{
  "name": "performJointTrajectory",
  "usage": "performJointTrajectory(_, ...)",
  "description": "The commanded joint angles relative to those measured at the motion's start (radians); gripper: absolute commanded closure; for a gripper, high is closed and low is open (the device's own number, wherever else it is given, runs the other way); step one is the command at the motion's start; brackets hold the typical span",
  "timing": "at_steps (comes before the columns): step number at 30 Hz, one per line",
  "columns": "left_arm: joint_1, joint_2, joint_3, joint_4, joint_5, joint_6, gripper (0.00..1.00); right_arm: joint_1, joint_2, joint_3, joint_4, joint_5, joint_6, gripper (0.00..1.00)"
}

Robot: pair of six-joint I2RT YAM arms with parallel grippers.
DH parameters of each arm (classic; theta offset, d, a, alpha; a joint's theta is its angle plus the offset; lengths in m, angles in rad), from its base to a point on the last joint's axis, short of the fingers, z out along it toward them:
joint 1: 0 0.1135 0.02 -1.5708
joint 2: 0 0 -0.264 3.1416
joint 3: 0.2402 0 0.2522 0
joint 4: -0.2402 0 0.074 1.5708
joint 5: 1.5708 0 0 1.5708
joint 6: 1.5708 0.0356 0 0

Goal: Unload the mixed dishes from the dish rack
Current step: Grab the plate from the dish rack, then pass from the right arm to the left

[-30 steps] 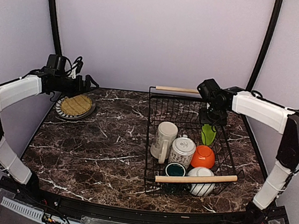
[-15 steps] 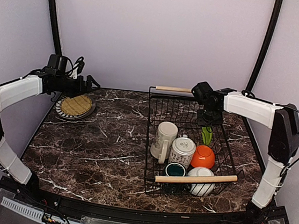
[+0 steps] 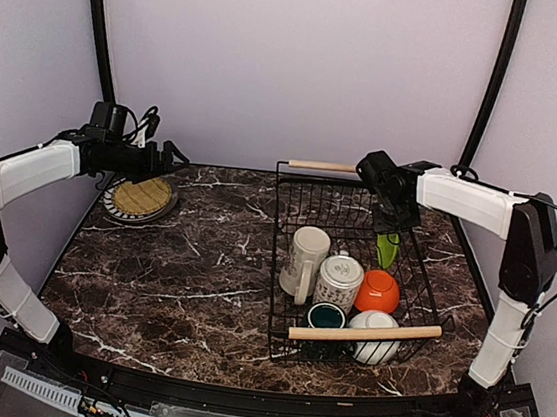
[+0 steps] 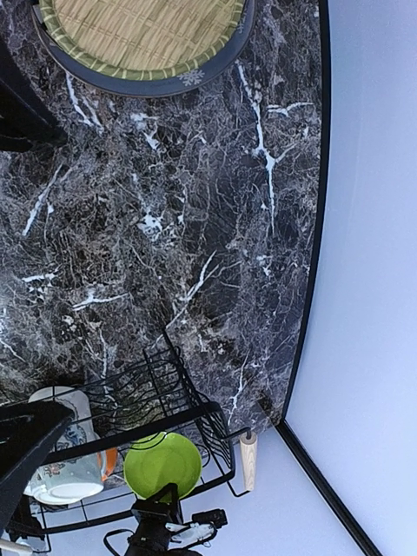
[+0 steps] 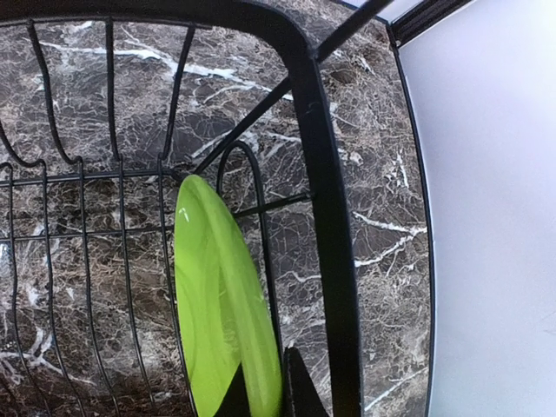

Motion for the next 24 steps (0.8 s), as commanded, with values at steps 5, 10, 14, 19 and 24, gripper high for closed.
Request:
performJointTrajectory(5,-0.017,-0.015,-0.018,0.026,0.04,-0.011,0.01,0.05,-0.135,0.045,0.055,-0.052,0.017,1.0)
performJointTrajectory(10,-0.025,-0.003,-0.02,0.044,0.08,-0.019,0.01,0.055,-0.232,0.017,0.079,-0.08,0.013,1.0)
performJointTrajectory(14,-0.036,0.005,-0.03,0.083,0.131,-0.027,0.01,0.045,-0.327,-0.038,0.148,-0.183,0.021,1.0)
performJointTrajectory(19,-0.057,0.013,-0.058,0.191,0.255,-0.074,0.01,-0.018,-0.468,-0.167,0.348,-0.444,0.063,1.0)
performJointTrajectory(24,-0.076,0.035,-0.105,0.411,0.416,-0.206,0.01,-0.085,-0.549,-0.281,0.555,-0.757,0.149,1.0)
